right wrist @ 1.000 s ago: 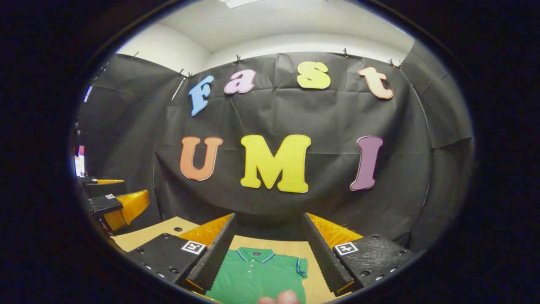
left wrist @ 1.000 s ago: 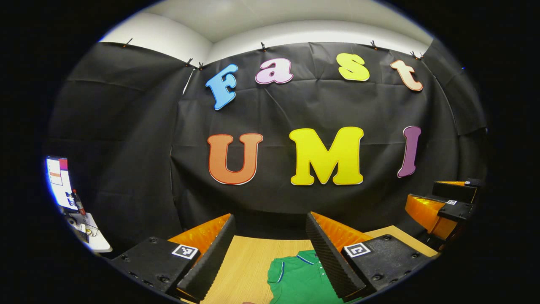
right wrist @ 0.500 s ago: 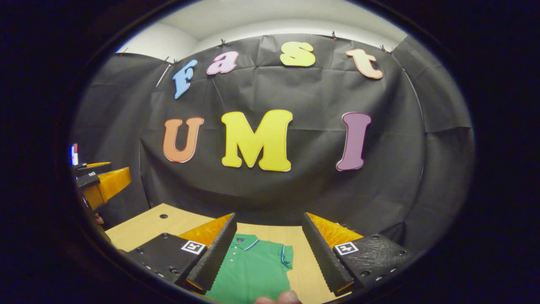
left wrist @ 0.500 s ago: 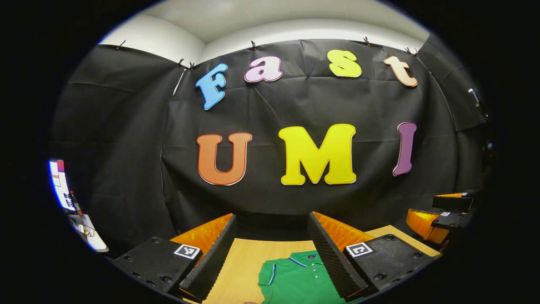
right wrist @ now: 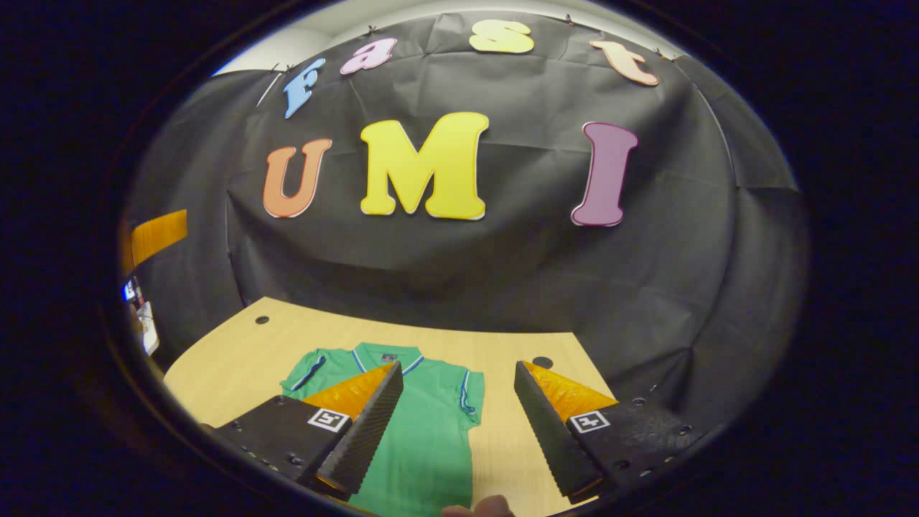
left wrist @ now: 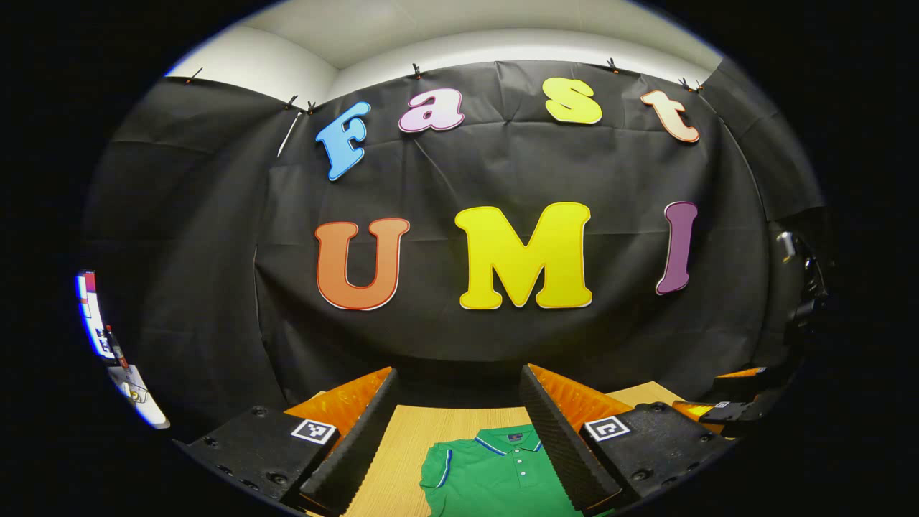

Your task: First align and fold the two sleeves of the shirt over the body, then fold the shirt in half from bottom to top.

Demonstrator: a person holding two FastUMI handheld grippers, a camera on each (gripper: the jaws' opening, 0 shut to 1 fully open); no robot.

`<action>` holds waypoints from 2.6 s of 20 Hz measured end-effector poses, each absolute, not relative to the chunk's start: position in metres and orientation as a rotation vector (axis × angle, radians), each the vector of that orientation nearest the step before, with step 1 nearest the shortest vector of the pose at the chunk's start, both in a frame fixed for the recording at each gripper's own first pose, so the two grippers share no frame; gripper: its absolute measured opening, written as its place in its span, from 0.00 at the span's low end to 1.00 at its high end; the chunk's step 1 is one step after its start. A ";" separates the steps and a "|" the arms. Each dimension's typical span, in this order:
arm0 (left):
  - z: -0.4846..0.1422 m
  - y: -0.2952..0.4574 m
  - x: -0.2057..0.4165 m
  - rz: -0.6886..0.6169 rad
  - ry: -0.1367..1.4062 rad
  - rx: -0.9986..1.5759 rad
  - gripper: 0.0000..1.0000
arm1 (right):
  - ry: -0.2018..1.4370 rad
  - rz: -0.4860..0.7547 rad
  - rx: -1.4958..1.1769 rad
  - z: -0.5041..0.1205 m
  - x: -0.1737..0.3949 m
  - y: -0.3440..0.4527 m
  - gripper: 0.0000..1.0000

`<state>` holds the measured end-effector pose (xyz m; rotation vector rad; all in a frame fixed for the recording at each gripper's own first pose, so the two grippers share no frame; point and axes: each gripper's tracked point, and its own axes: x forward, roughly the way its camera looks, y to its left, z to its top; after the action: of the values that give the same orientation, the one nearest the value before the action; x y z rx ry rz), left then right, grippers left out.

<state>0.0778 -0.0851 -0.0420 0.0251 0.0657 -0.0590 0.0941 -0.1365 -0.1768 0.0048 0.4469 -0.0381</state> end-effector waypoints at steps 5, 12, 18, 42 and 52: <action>-0.049 -0.079 0.086 -0.030 0.085 0.035 1.00 | 0.559 0.014 -0.025 -0.237 0.123 -0.140 0.96; -0.071 -0.082 0.097 0.016 0.152 0.018 1.00 | 0.715 0.078 -0.110 -0.329 0.168 -0.159 0.96; -0.080 -0.084 0.106 0.054 0.178 0.041 1.00 | 0.817 0.119 -0.130 -0.409 0.197 -0.171 0.95; -0.105 -0.115 0.122 0.005 0.254 0.025 1.00 | 0.814 0.136 0.064 -0.384 0.217 -0.157 0.01; -0.098 -0.069 0.102 0.088 0.242 -0.002 1.00 | 0.785 0.241 0.064 -0.355 0.235 -0.052 0.01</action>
<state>0.1022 -0.0686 -0.0982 -0.0022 0.2419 0.0883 0.2352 -0.0517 -0.3553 0.0645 0.7854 0.2408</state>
